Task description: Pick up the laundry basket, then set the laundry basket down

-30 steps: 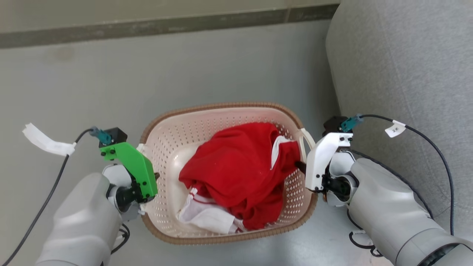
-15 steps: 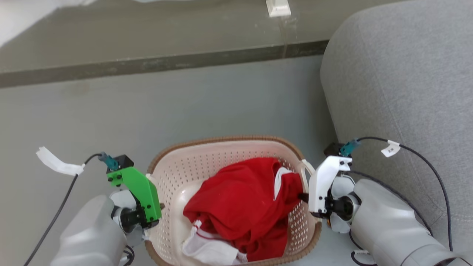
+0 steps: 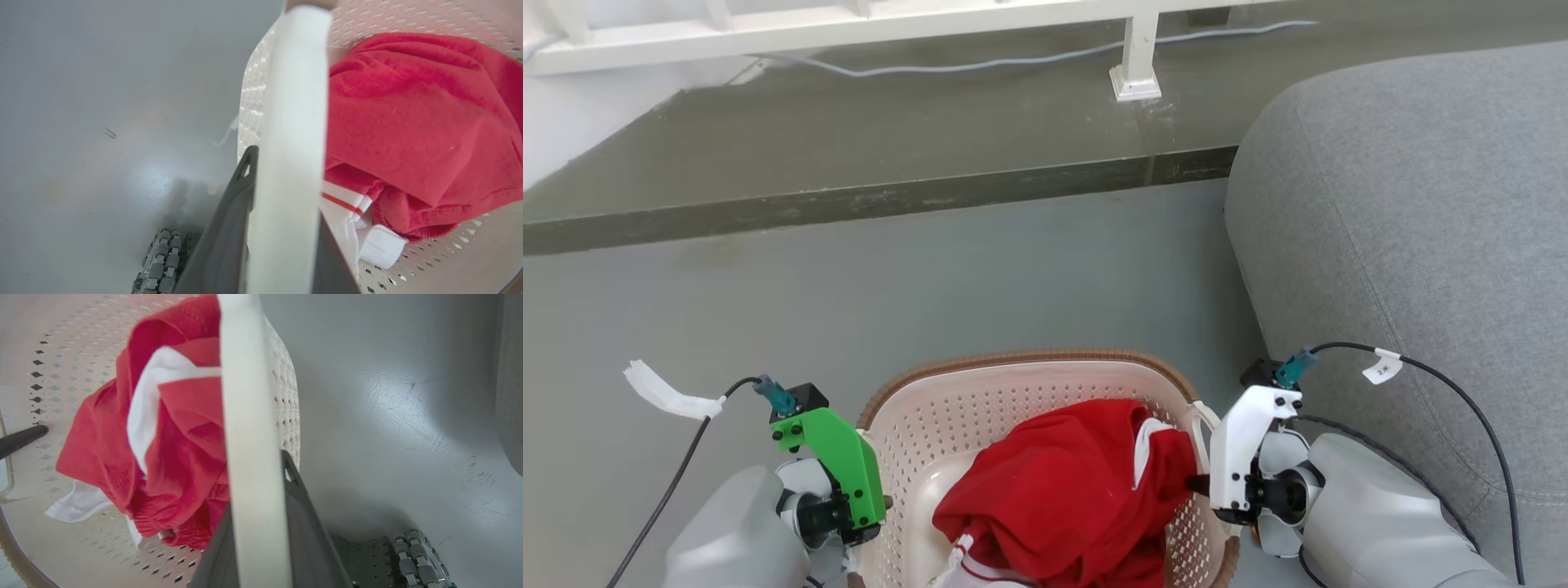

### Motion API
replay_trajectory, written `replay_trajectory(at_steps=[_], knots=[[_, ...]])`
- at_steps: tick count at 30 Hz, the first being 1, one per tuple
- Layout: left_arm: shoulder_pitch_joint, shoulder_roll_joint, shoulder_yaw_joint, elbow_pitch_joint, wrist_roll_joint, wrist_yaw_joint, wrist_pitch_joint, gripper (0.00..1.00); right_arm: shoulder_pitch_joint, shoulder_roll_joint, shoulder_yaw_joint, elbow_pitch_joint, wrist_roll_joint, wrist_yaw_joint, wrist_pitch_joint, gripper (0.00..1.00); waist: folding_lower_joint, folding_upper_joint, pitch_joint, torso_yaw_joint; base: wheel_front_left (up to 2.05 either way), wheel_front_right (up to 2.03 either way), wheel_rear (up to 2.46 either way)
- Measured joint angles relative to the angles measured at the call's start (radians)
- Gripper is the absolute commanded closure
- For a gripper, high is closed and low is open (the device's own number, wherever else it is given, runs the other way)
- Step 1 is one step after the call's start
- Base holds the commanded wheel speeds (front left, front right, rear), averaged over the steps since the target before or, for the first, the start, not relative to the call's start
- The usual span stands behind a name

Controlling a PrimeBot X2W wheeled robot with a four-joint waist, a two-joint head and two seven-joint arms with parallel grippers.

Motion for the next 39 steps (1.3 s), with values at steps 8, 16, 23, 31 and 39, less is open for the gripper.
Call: replay_trajectory(at_steps=[8,16,23,31,39], knots=[[0.003,0.000,0.000,0.002,-0.008,0.000,0.003,1.00,0.000,0.000,0.010,0.000,0.002,0.000,0.004,1.00,0.0000,0.0000,-0.010,0.003,0.00,0.00,0.00],[0.004,0.000,0.000,0.003,-0.011,0.000,0.003,1.00,0.000,-0.001,0.012,0.000,0.009,0.000,0.004,1.00,0.0000,0.0000,-0.008,0.004,0.00,0.00,0.00],[0.005,0.001,-0.001,0.002,-0.018,0.000,0.003,1.00,0.000,-0.002,0.013,0.000,0.017,0.000,0.004,1.00,0.0000,0.0000,-0.004,0.004,0.00,0.00,0.00],[0.005,0.002,-0.003,0.002,-0.019,0.000,0.003,1.00,0.000,-0.002,0.017,0.000,0.018,0.000,0.004,1.00,0.0000,0.0000,0.001,0.006,0.00,0.00,0.00],[0.005,0.005,-0.005,-0.002,-0.026,0.000,0.001,1.00,0.000,-0.002,0.021,-0.001,0.027,0.000,-0.006,1.00,0.0000,0.0000,0.009,0.008,0.00,0.00,0.00]])
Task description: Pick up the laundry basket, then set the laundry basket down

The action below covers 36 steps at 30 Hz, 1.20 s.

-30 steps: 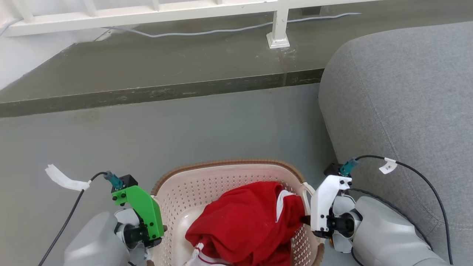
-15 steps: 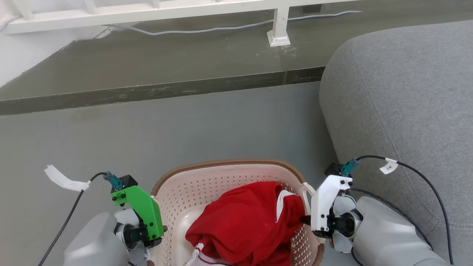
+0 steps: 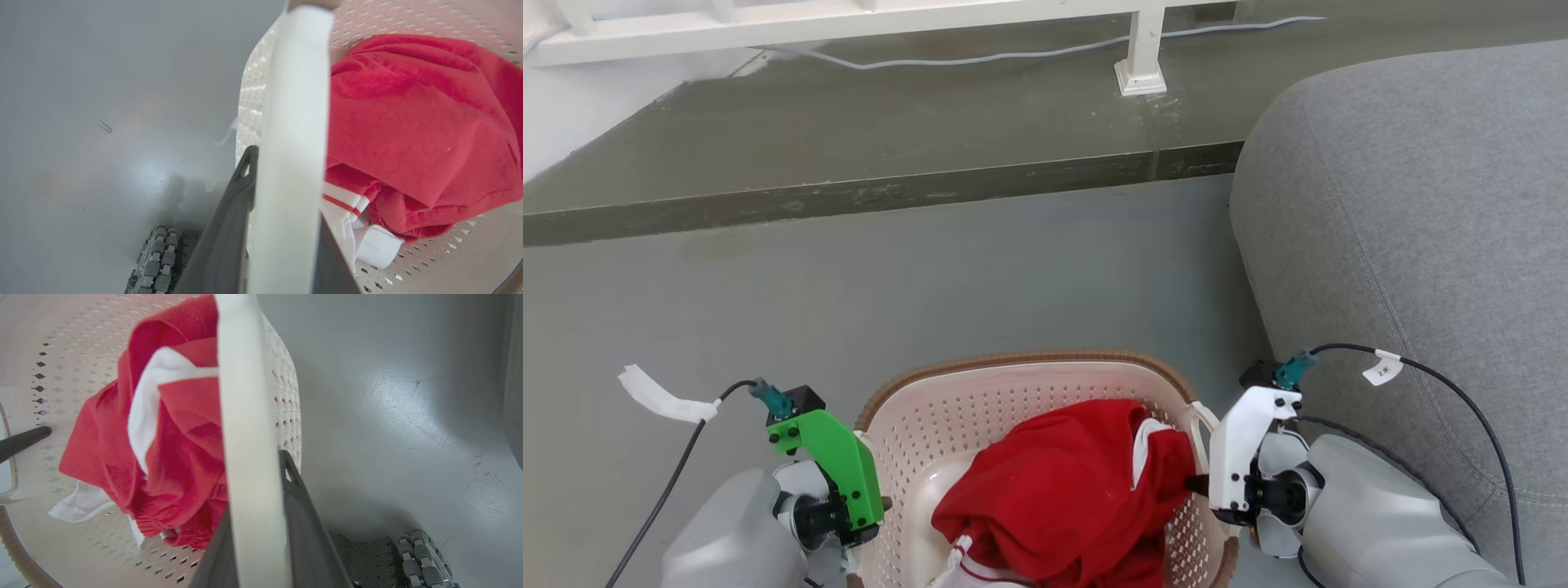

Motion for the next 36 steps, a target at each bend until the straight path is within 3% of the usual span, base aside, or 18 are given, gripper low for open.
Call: replay_trajectory(at_steps=[15,36], knots=[[-0.043,0.028,-0.012,-0.051,0.016,0.000,-0.088,1.00,-0.053,-0.001,0.019,-0.030,-0.024,-0.008,-0.116,1.00,0.0000,0.0000,0.088,0.001,0.00,0.00,0.00],[-0.100,0.044,-0.036,-0.094,0.090,-0.001,-0.317,1.00,-0.120,0.001,0.051,-0.060,-0.110,-0.050,-0.385,1.00,0.0000,0.0000,0.376,0.007,0.00,0.00,0.00]])
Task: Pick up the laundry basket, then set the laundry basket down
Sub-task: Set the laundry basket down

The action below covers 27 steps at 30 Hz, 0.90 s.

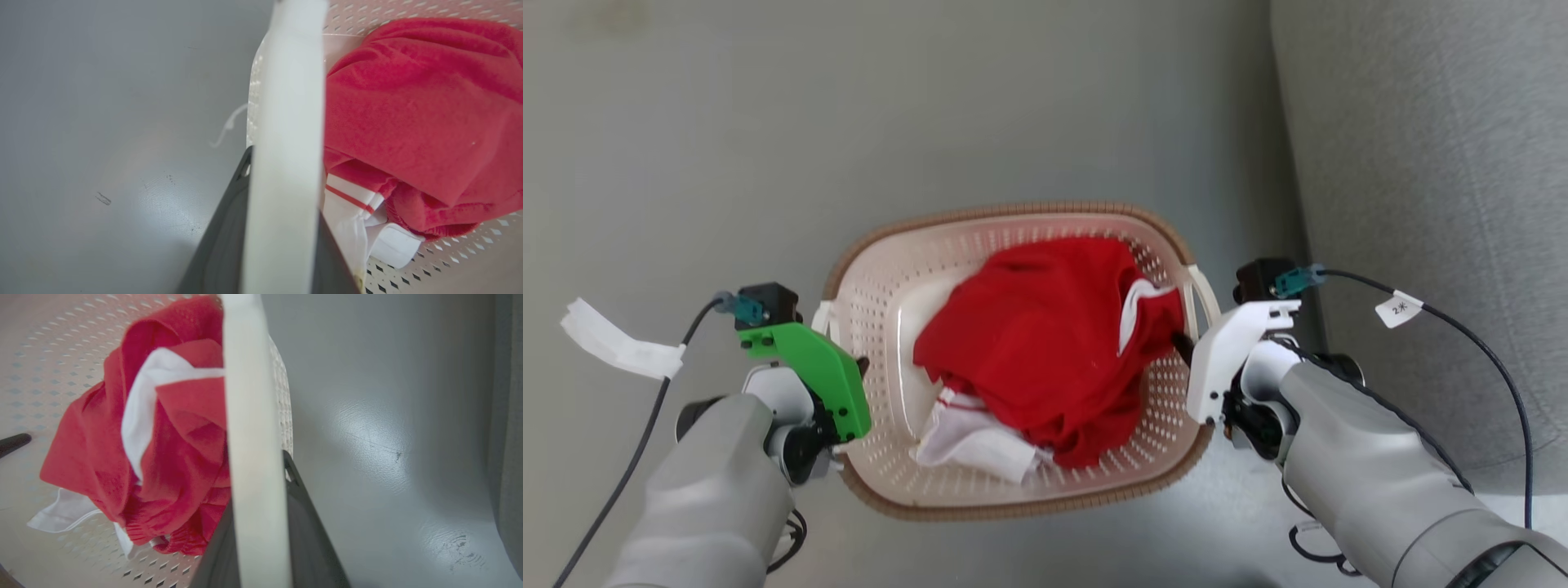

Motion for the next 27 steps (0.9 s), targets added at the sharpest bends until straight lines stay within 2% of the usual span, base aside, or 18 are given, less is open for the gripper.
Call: replay_trajectory(at_steps=[17,27], knots=[[-0.144,0.019,-0.009,-0.005,0.066,-0.002,-0.156,1.00,-0.121,0.003,-0.005,-0.011,-0.033,-0.049,-0.165,1.00,0.0001,0.0000,0.243,0.011,0.00,0.00,0.00],[-0.199,0.015,-0.021,0.002,0.072,-0.002,-0.189,1.00,-0.179,0.002,-0.013,0.003,-0.031,-0.051,-0.178,1.00,0.0002,0.0000,0.373,0.020,0.00,0.00,0.00]])
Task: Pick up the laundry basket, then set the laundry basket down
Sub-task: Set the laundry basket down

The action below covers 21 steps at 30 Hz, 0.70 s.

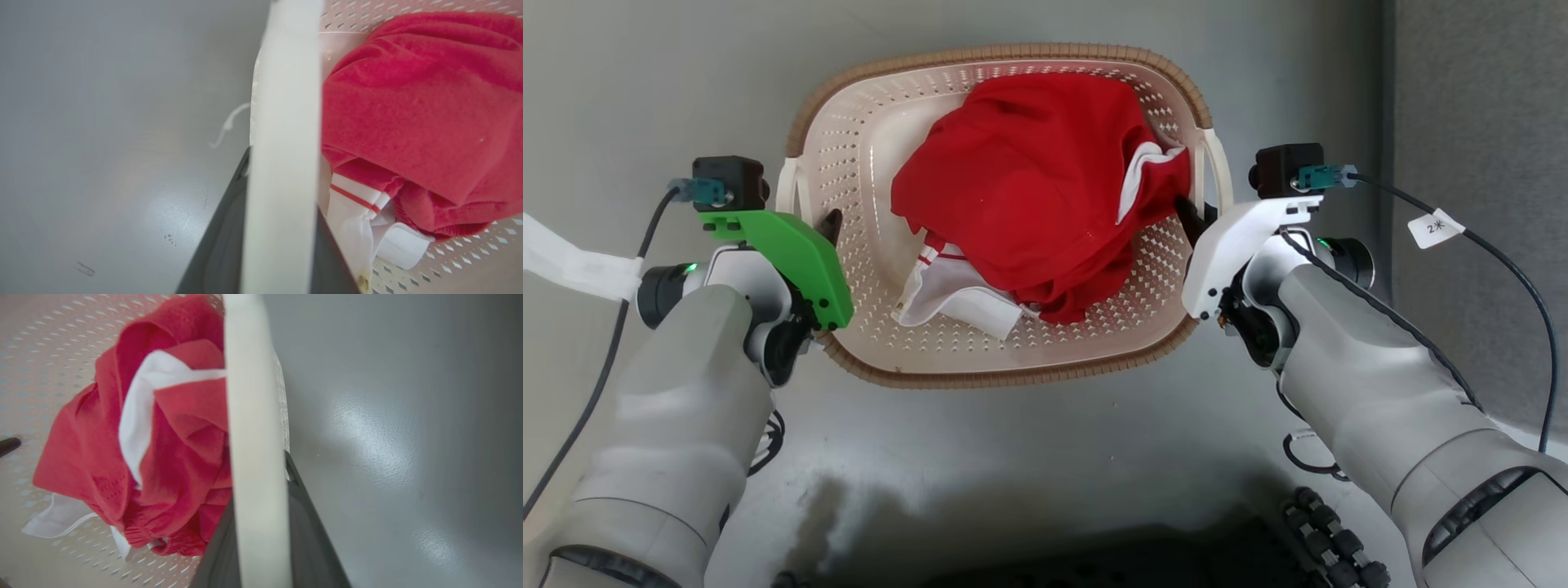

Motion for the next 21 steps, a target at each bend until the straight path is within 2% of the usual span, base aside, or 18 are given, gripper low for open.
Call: replay_trajectory(at_steps=[17,21], knots=[[-0.002,-0.018,-0.018,0.008,-0.021,0.000,0.007,1.00,-0.018,-0.001,-0.003,0.037,0.027,0.003,0.010,1.00,0.0000,0.0000,0.046,0.012,0.00,0.00,0.00],[-0.002,-0.018,-0.031,0.004,-0.029,0.001,0.012,1.00,-0.018,-0.003,-0.002,0.037,0.043,0.015,0.011,1.00,0.0000,0.0000,0.048,0.013,0.00,0.00,0.00]])
